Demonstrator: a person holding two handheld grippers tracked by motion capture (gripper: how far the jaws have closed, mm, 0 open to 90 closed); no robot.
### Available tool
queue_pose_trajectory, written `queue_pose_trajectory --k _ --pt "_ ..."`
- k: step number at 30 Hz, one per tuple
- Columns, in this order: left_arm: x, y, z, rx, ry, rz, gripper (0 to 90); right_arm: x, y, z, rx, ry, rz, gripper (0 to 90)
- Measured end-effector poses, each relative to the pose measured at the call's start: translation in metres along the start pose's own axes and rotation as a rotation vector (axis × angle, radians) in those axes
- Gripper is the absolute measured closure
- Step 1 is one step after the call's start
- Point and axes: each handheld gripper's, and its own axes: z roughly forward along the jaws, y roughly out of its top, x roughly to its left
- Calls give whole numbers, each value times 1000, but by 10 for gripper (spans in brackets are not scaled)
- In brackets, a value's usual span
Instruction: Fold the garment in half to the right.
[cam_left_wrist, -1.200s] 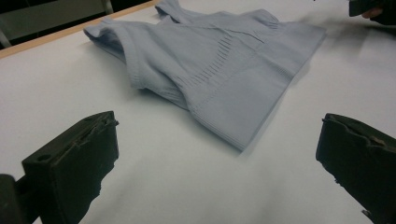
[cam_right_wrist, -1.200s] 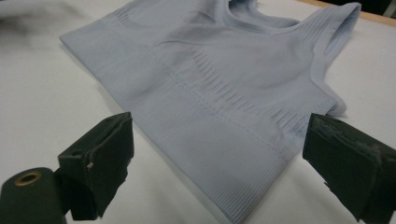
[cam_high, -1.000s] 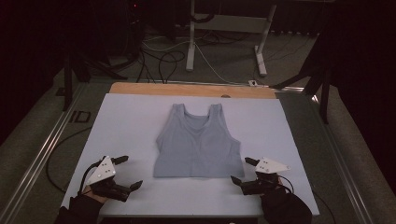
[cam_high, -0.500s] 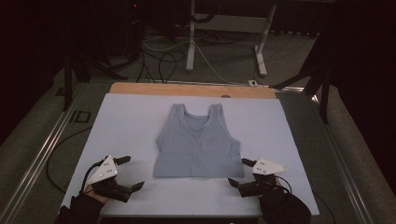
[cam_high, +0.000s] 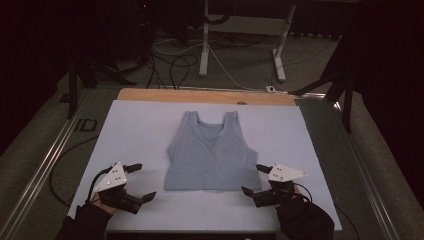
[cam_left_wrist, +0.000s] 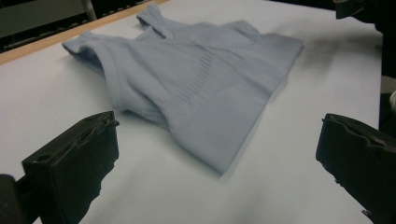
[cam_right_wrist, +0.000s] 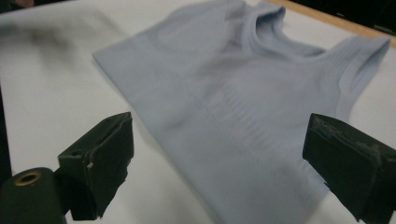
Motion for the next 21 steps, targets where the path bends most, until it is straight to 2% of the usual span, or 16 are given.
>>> queue_pose_trajectory --k 2,3,4,8,12,13,16,20,21 --pt "0 2 0 -1 -1 4 1 -1 4 0 -7 1 -11 89" --pt "0 4 1 -1 -6 4 1 -2 13 -2 -19 5 -20 89" --pt "0 5 1 -3 -10 1 1 -2 13 -2 -19 5 -20 89" --pt "0 16 1 10 -15 21 1 -8 33 -3 -51 -2 -18 88" --pt "1 22 -1 4 -12 14 1 -11 44 -1 -67 16 -4 88" --pt "1 24 -3 1 -11 16 1 -12 52 1 -69 29 -16 89" --pt "3 29 -5 -1 -6 16 1 -13 63 6 -68 25 -57 88" --pt "2 37 -5 10 -9 20 1 -14 76 9 -76 29 -79 88" --pt "2 39 -5 18 -1 21 1 -16 85 12 -86 29 -87 89"
